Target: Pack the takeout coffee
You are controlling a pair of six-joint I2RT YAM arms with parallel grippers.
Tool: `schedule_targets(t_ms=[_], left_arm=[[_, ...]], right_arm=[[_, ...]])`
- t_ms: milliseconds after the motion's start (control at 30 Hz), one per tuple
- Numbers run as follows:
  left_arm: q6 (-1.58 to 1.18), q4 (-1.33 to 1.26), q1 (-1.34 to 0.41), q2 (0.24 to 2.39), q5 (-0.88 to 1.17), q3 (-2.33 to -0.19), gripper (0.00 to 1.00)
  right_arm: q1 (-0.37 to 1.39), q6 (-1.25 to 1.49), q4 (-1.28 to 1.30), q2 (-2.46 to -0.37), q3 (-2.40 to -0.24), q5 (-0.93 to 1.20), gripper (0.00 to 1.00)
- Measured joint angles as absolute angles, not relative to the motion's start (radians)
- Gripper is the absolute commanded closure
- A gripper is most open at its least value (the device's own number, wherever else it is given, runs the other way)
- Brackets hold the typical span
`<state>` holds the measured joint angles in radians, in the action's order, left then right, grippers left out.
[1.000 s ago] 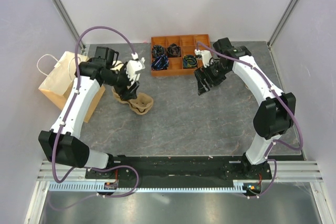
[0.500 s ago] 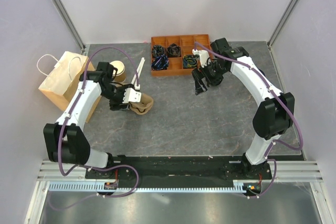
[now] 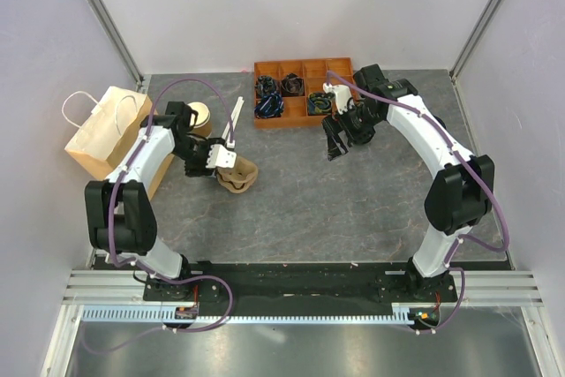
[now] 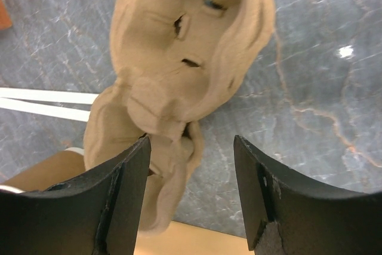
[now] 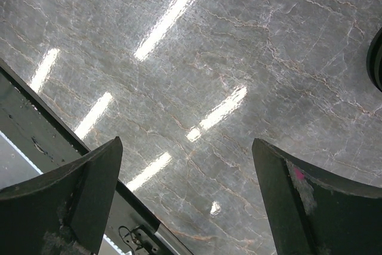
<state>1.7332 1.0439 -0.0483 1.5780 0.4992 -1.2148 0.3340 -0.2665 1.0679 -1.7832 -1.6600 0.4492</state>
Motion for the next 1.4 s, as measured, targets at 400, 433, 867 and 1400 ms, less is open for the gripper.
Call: schedule_targets(t_ms=[400, 433, 867, 1400], left_arm=[[1.733, 0.958, -0.025, 1.650, 0.463, -1.219, 0.57], [1.733, 0.955, -0.025, 1.650, 0.461, -1.219, 0.61], [1.741, 0.939, -0.025, 1.595, 0.458, -1.219, 0.98], [1.737, 0.872, -0.296, 1.282, 0.585, -1.211, 0.98]], right_arm=[[0.337, -0.262, 1.068, -1.816, -1.660, 0.451, 0.02], [0.337, -0.261, 1.069, -1.817, -1.660, 0.451, 0.02], [0.337, -0.258, 1.070, -1.817, -1.691, 0.451, 0.02], [0.329, -0.196, 1.069, -1.808, -1.757, 0.579, 0.03]])
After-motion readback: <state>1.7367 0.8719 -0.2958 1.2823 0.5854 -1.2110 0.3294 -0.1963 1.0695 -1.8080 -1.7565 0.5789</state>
